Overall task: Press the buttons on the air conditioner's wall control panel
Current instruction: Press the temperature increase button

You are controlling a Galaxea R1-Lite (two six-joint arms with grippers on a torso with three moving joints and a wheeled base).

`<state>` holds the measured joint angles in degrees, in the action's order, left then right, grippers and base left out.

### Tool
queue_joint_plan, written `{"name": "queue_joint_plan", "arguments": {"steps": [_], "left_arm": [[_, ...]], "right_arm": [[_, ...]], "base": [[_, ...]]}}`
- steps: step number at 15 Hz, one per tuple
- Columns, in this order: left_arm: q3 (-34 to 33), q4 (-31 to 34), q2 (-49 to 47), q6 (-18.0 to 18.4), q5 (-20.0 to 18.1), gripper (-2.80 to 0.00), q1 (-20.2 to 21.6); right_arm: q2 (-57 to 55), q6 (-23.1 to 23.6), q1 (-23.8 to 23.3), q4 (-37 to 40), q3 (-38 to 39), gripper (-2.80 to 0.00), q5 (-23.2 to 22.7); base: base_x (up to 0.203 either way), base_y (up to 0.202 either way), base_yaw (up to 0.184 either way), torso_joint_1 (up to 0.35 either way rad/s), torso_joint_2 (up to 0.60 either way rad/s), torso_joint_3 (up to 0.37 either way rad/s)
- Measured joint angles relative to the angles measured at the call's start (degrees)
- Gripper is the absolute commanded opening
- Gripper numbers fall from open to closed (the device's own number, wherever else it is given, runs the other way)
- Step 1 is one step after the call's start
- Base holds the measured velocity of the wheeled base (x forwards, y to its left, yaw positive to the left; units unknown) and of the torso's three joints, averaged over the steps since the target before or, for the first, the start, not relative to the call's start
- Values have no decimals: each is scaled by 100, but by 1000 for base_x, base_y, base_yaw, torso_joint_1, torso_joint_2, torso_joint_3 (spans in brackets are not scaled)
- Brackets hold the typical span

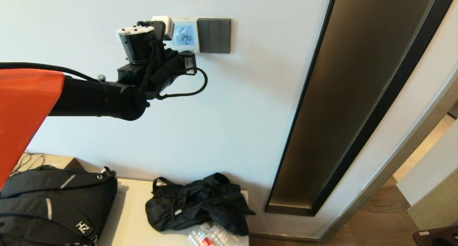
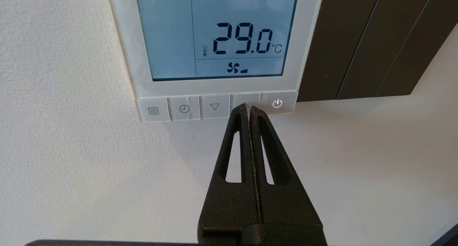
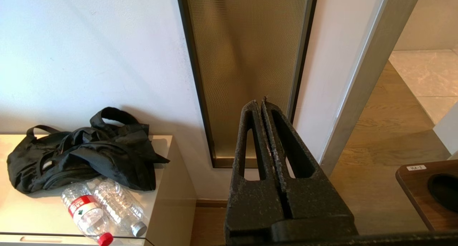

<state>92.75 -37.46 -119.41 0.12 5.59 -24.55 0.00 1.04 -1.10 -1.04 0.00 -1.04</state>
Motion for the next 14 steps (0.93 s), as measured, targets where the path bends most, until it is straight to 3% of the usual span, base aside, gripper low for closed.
{"name": "queue_joint_plan", "arguments": {"steps": [8, 14], "left_arm": [[43, 1, -56, 6, -3, -280, 27], [-372, -95, 249, 9, -3, -280, 28]], "right_arm": [[0, 0, -2, 0, 0, -280, 0], [0, 0, 0, 0, 0, -280, 0]], "base": [[0, 0, 0, 0, 0, 0], [0, 0, 0, 0, 0, 0]]}}
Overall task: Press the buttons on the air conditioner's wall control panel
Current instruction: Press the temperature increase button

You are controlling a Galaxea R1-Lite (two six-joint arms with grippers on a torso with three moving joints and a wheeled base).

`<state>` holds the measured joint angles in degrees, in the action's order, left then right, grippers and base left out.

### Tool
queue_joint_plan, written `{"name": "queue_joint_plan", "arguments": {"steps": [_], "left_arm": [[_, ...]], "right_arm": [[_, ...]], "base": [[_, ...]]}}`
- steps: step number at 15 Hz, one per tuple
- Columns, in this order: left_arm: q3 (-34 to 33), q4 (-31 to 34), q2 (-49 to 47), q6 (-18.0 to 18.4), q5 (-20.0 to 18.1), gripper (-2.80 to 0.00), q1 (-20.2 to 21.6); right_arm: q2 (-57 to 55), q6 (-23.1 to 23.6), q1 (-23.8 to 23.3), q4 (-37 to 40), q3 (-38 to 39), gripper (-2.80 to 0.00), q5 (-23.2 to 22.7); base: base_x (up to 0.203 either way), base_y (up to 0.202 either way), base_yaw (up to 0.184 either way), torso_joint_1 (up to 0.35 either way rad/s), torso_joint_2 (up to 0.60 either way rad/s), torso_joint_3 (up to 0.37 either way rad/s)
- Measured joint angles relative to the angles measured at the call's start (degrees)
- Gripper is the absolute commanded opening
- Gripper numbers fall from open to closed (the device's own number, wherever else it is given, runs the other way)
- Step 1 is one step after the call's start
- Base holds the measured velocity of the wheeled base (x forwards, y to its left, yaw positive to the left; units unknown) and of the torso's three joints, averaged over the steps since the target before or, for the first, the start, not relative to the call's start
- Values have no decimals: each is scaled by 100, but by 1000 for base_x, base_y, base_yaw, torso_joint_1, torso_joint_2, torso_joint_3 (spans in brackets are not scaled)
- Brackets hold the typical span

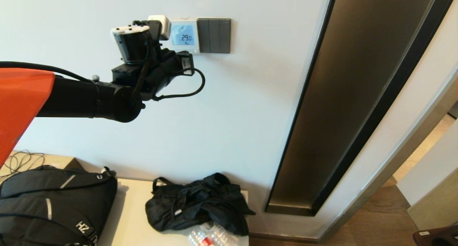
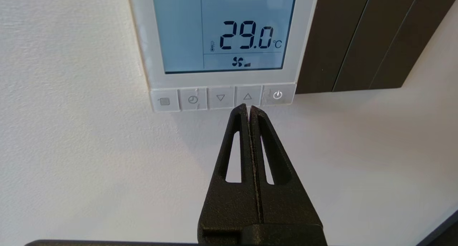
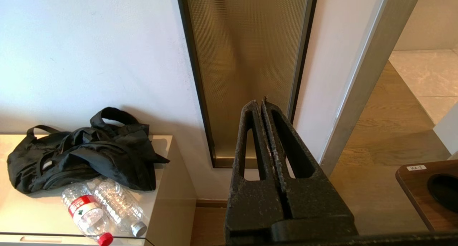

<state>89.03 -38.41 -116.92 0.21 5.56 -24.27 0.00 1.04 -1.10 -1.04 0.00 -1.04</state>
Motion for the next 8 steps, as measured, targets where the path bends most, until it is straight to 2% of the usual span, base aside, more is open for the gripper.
{"name": "queue_joint_plan", "arguments": {"steps": [4, 8], "left_arm": [[-694, -201, 507, 1, 2, -280, 2], [-1786, -244, 1478, -11, -5, -280, 66]], "right_arm": [[0, -1, 0, 0, 0, -280, 0], [0, 0, 0, 0, 0, -280, 0]], "base": [[0, 0, 0, 0, 0, 0], [0, 0, 0, 0, 0, 0]]}}
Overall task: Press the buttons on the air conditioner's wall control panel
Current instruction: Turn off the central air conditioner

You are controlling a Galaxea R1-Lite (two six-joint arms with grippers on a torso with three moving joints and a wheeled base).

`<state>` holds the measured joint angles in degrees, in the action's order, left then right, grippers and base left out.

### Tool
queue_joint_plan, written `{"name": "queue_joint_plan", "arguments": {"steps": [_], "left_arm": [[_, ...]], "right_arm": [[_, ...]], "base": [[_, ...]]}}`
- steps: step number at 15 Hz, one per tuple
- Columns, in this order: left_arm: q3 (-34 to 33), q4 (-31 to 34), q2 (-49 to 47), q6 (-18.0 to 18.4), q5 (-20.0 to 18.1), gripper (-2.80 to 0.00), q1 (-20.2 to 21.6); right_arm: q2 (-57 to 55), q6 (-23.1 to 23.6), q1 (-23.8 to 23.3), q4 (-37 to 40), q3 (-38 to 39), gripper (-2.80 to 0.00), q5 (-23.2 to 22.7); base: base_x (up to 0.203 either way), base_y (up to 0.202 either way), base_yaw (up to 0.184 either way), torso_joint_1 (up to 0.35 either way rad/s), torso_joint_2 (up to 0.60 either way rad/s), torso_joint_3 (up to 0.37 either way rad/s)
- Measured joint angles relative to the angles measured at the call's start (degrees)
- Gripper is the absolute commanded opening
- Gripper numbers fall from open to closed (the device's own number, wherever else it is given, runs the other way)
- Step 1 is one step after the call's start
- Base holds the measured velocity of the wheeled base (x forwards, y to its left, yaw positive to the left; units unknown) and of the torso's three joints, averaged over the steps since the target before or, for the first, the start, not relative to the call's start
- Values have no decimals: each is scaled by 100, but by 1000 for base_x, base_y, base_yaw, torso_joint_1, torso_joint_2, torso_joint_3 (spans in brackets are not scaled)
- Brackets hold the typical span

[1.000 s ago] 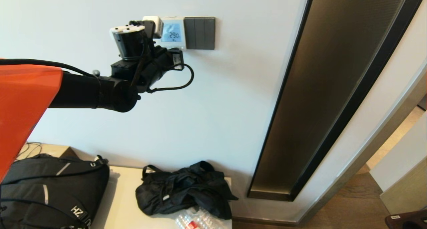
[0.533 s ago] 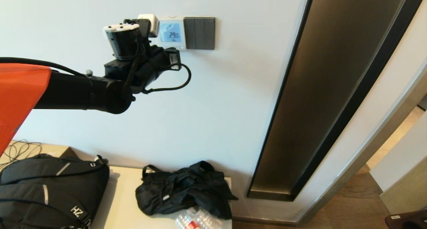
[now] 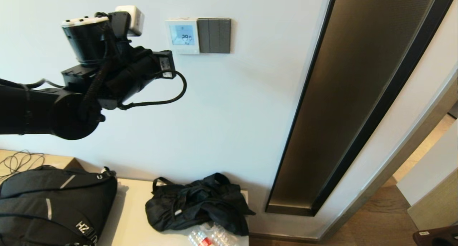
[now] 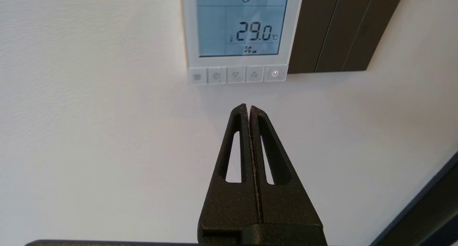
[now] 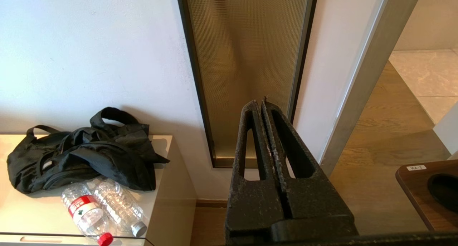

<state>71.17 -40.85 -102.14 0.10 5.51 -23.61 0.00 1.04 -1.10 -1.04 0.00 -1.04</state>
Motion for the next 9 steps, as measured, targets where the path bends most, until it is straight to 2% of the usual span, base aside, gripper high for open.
{"name": "queue_joint_plan", "arguments": {"steps": [5, 9], "left_arm": [[-1939, -7, 1820, -14, -2, -280, 151], [-3540, 91, 3470, -20, -94, -280, 661]], "right_arm": [[0, 0, 0, 0, 0, -280, 0], [0, 0, -2, 0, 0, -280, 0]], "base": [[0, 0, 0, 0, 0, 0], [0, 0, 0, 0, 0, 0]]}}
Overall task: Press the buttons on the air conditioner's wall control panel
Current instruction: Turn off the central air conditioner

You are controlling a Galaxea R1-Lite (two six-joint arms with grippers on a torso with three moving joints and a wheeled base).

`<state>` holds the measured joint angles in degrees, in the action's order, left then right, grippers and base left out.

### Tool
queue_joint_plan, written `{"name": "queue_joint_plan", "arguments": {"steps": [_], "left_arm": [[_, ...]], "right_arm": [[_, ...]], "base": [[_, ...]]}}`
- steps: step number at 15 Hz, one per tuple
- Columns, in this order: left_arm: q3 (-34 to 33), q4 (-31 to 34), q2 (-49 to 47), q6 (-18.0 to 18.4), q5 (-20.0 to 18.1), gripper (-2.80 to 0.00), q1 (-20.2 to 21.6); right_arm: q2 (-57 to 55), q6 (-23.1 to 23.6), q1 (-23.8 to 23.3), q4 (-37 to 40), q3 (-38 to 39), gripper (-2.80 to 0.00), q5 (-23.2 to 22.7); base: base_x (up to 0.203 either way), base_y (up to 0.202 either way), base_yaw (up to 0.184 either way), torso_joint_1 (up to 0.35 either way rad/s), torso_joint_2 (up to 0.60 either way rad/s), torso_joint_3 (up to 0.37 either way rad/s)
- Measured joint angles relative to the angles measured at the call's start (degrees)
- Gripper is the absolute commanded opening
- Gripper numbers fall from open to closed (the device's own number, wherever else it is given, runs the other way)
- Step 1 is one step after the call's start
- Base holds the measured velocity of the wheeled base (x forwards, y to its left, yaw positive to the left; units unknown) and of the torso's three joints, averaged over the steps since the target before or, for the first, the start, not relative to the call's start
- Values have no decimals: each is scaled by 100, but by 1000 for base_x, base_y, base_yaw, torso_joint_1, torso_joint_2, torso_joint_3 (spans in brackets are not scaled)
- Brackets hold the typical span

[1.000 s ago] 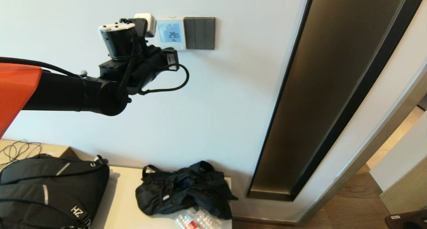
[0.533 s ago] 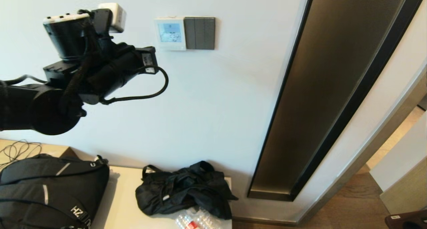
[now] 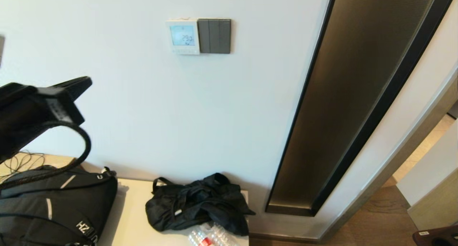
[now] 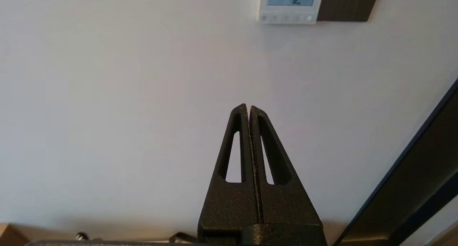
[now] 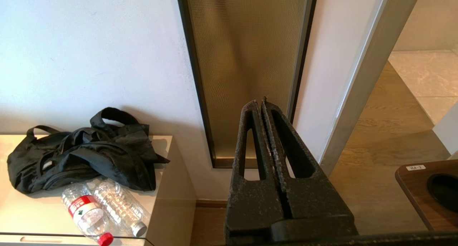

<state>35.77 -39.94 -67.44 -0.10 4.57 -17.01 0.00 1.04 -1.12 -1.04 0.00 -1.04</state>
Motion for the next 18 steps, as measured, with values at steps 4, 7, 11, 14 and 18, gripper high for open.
{"name": "queue_joint_plan", "arguments": {"steps": [4, 7, 11, 14, 18], "left_arm": [[-1063, 589, 1461, -11, 17, -280, 317], [-1569, 1387, 2471, -21, 124, -280, 459], [-2290, 2067, 3497, -261, 483, -280, 575], [-2686, 2095, 3930, -336, 789, -280, 886], [-3231, 2159, 4434, -180, 752, -280, 1225]], "right_arm": [[0, 0, 0, 0, 0, -280, 0], [0, 0, 0, 0, 0, -280, 0], [0, 0, -2, 0, 0, -280, 2], [0, 0, 0, 0, 0, -280, 0], [0, 0, 0, 0, 0, -280, 0]], "base": [[0, 0, 0, 0, 0, 0], [0, 0, 0, 0, 0, 0], [0, 0, 0, 0, 0, 0], [0, 0, 0, 0, 0, 0], [0, 0, 0, 0, 0, 0]]}}
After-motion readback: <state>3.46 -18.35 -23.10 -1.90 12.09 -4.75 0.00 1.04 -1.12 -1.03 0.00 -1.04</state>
